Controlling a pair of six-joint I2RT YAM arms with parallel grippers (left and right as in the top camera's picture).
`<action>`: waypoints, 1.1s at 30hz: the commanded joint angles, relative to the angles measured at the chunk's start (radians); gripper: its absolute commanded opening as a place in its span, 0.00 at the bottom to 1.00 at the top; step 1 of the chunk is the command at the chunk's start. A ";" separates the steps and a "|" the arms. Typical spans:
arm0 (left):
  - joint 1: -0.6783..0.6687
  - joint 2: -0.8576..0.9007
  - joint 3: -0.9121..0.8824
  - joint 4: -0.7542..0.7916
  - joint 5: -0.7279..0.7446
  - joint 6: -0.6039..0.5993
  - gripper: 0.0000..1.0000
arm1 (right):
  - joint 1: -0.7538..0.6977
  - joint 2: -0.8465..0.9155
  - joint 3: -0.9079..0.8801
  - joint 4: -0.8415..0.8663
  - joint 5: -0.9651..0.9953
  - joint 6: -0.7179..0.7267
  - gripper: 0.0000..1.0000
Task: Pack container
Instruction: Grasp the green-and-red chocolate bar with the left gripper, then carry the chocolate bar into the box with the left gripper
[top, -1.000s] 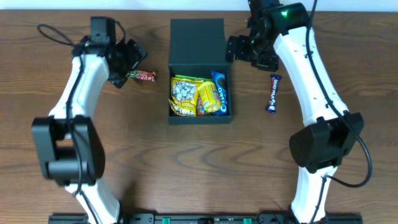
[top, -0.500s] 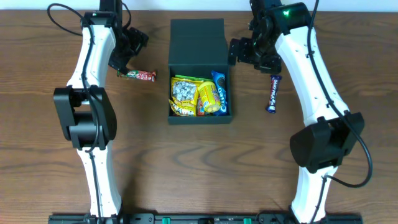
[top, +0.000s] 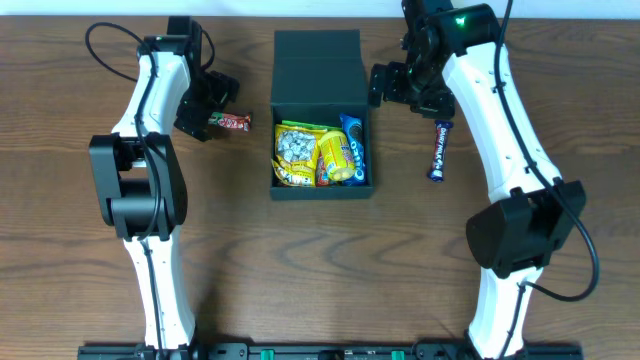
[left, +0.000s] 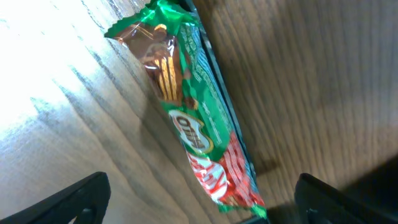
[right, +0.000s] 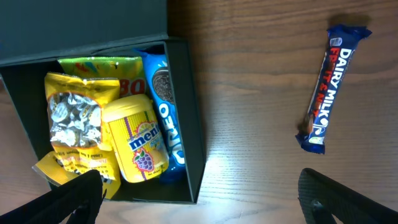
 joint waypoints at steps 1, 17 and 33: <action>0.006 -0.001 -0.006 0.022 -0.015 -0.019 1.00 | -0.005 -0.005 0.011 -0.002 0.011 -0.022 0.99; 0.009 0.053 -0.010 0.077 0.024 -0.050 0.89 | -0.005 -0.005 0.011 -0.005 0.018 -0.029 0.99; 0.014 0.081 -0.010 0.098 0.023 -0.060 0.44 | -0.006 -0.005 0.011 -0.006 0.090 -0.037 0.99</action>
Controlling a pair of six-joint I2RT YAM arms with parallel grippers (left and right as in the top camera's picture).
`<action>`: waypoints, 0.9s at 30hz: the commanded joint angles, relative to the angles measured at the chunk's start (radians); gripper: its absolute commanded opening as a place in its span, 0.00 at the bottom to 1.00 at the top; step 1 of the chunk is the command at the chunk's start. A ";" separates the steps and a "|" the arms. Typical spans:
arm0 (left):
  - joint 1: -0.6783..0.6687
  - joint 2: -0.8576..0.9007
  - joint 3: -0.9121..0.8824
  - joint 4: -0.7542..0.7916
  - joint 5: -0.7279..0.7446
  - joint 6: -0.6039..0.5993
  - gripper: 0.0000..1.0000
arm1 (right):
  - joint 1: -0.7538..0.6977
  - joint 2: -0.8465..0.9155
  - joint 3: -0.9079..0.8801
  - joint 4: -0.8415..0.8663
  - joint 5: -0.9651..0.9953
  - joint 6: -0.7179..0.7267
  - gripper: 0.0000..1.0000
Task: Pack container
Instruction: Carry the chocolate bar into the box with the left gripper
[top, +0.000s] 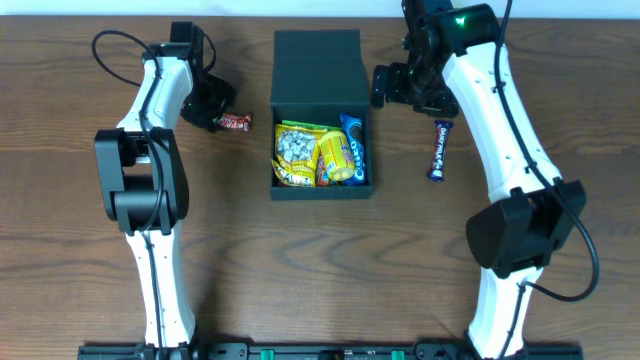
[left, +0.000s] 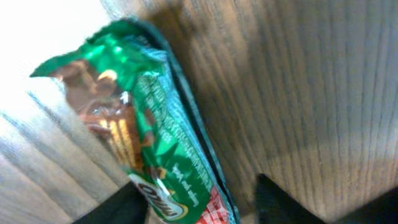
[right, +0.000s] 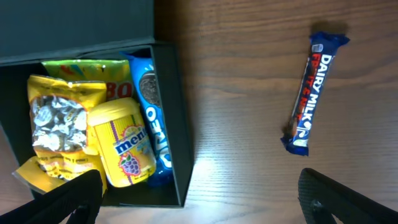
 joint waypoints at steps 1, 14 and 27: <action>0.008 0.026 -0.003 -0.002 -0.005 -0.010 0.39 | -0.006 -0.005 0.011 -0.004 0.041 -0.015 0.99; 0.008 0.025 0.000 0.000 0.004 0.009 0.11 | -0.088 -0.005 0.011 -0.029 0.055 -0.052 0.99; -0.080 -0.076 0.329 -0.138 0.060 -0.022 0.06 | -0.239 -0.005 0.011 -0.046 0.055 -0.047 0.99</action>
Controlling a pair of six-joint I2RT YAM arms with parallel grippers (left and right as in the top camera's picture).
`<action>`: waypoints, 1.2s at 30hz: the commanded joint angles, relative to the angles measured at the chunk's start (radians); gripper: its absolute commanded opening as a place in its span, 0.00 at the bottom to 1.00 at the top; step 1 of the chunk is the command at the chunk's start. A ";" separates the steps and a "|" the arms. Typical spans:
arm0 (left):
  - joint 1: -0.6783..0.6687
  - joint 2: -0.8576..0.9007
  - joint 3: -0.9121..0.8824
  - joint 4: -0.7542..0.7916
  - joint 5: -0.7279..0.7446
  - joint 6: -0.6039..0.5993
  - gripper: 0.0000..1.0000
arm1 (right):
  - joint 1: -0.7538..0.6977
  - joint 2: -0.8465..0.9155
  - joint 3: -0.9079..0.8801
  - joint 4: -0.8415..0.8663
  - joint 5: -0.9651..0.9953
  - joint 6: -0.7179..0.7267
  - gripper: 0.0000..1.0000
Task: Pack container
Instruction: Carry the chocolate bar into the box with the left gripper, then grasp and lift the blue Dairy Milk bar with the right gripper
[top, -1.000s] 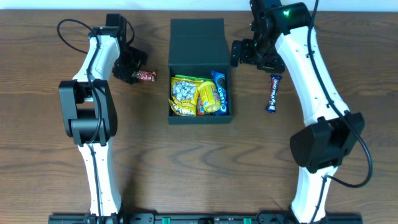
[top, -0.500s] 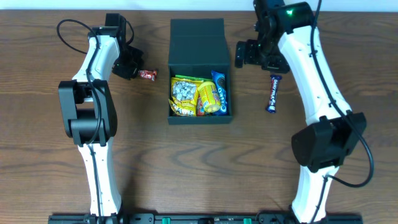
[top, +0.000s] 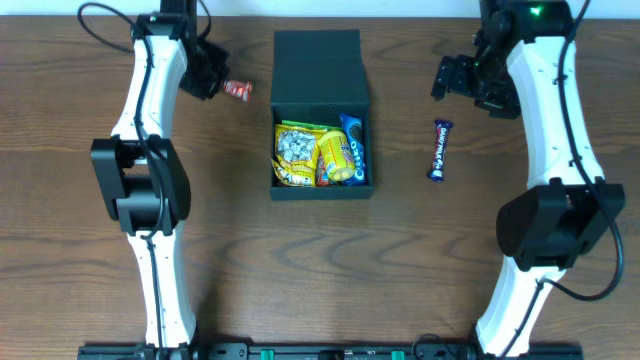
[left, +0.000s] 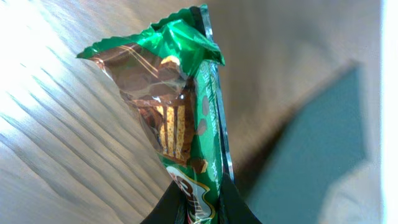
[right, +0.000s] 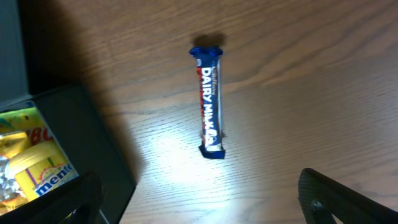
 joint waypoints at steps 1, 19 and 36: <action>-0.081 -0.078 0.056 -0.018 0.048 -0.129 0.06 | -0.005 -0.005 0.011 -0.002 0.011 -0.008 0.99; -0.431 -0.095 0.055 -0.121 0.019 -0.770 0.06 | -0.005 -0.005 0.011 -0.048 0.010 -0.005 0.99; -0.405 -0.093 0.053 -0.174 -0.192 -0.834 0.06 | -0.005 -0.005 0.011 -0.047 0.010 -0.005 0.99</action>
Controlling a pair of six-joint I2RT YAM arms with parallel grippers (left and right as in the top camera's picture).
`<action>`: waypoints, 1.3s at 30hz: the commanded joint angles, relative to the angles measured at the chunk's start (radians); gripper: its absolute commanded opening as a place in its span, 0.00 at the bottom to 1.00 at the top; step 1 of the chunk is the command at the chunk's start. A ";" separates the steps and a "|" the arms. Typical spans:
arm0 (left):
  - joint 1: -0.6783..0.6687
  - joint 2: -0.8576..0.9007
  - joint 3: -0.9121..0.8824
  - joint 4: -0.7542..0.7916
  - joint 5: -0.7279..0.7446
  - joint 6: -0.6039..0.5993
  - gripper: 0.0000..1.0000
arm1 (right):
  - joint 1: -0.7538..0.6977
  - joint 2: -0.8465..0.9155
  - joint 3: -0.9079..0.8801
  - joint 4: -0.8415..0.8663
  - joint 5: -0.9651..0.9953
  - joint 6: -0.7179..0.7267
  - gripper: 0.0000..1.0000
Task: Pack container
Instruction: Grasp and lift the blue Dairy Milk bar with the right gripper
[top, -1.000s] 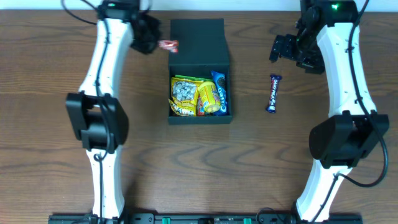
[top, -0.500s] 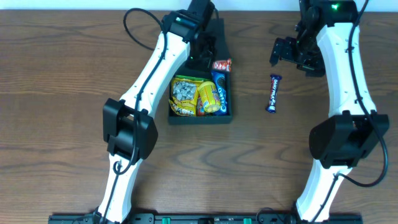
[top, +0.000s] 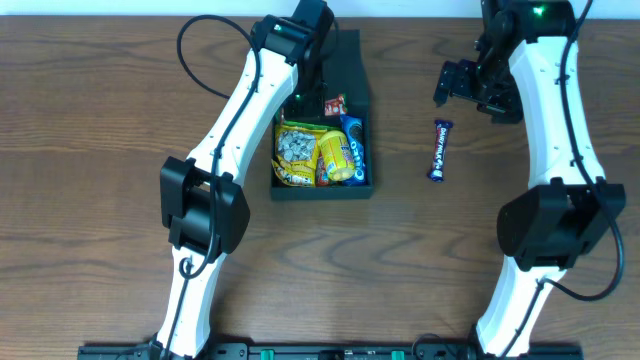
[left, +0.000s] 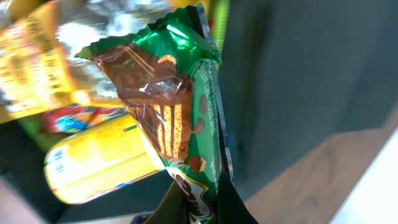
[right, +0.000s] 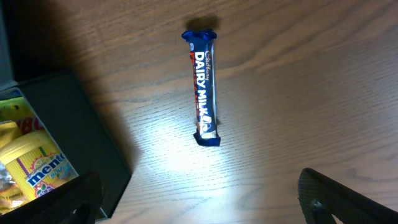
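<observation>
My left gripper (top: 320, 98) is shut on a green and red wafer bar (left: 180, 118), which hangs over the back of the open dark box (top: 322, 192); the bar (top: 335, 104) shows red by the gripper in the overhead view. Inside the box lie a yellow bag of silver sweets (top: 293, 150), a yellow Mentos tub (top: 331, 155) and a blue Oreo pack (top: 353, 150). A blue Dairy Milk bar (right: 206, 87) lies on the table right of the box. Farther back than that bar hangs my right gripper (right: 199, 199), open with nothing in it.
The box's lid (top: 348, 55) lies flat behind the box, hinged open. The wooden table (top: 120, 220) is bare wood to the left and in front. My left arm crosses from the front left up to the box.
My left gripper, still shut on the wafer bar, was left of the lid at the back; now it holds the bar over the box's contents. The right gripper has hardly moved.
My left gripper stood open around the wafer bar on the table left of the box, then narrower around it, then held it lifted beside the lid, and now over the box. My right gripper went from beside the box to behind the Dairy Milk bar, open throughout.
</observation>
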 joint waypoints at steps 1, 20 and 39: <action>0.002 -0.011 0.012 0.019 -0.063 0.076 0.06 | -0.003 -0.005 0.011 -0.001 0.010 -0.005 0.99; 0.017 -0.021 0.015 0.091 -0.027 0.568 0.95 | -0.002 -0.004 -0.087 0.039 0.013 -0.056 0.99; 0.261 -0.167 0.016 -0.069 -0.035 1.408 0.95 | 0.032 -0.002 -0.594 0.430 -0.017 0.045 0.61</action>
